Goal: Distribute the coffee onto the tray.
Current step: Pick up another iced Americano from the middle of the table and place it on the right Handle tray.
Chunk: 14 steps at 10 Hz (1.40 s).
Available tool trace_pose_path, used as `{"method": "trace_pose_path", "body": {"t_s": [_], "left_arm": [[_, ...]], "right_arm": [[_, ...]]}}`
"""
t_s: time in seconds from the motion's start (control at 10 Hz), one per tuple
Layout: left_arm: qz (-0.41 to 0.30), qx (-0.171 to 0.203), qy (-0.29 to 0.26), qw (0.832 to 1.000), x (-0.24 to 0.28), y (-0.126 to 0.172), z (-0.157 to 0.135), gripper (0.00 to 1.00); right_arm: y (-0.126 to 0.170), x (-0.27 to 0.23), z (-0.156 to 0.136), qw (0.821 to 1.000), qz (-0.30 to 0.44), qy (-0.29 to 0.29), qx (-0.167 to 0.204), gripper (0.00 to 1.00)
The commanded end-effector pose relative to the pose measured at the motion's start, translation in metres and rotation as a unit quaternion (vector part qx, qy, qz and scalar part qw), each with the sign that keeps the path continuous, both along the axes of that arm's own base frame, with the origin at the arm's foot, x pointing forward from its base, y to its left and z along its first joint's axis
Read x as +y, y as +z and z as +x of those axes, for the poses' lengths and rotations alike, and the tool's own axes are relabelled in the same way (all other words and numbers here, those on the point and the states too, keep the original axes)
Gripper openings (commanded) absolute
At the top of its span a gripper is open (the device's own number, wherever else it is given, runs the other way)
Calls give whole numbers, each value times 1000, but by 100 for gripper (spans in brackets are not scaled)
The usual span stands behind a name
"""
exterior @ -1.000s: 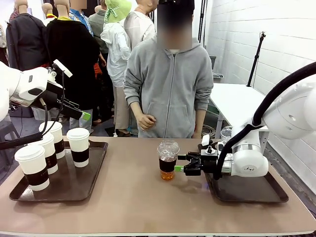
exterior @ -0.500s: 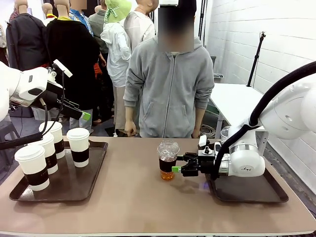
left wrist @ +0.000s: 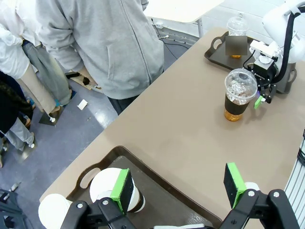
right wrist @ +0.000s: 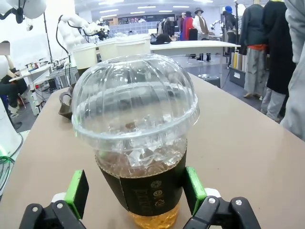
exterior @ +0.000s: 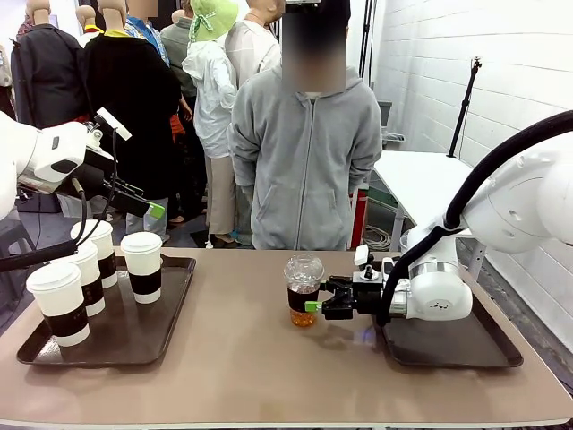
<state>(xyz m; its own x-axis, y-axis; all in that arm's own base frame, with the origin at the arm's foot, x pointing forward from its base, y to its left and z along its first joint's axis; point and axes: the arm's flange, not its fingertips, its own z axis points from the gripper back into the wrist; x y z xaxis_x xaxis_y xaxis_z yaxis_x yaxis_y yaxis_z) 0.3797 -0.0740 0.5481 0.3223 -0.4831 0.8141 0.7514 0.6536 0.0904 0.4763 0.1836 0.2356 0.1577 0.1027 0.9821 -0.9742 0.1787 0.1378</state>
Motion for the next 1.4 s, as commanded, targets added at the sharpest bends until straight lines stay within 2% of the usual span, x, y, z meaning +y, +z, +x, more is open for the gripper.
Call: {"method": "trace_pose_path", "body": {"t_s": [0.0, 0.8, 1.0, 1.3], "left_arm": [[-3, 2, -1, 1000, 1, -2, 2, 100], [-3, 2, -1, 1000, 1, -2, 2, 100], [-3, 2, -1, 1000, 1, -2, 2, 100], [-3, 2, -1, 1000, 1, -2, 2, 100]], "right_arm": [[-7, 15, 3, 1000, 10, -6, -10, 100], [-14, 32, 10, 1000, -12, -27, -3, 100], [-14, 30, 10, 999, -6, -33, -1, 65], [-10, 28, 9, 999, -3, -33, -6, 65]]}}
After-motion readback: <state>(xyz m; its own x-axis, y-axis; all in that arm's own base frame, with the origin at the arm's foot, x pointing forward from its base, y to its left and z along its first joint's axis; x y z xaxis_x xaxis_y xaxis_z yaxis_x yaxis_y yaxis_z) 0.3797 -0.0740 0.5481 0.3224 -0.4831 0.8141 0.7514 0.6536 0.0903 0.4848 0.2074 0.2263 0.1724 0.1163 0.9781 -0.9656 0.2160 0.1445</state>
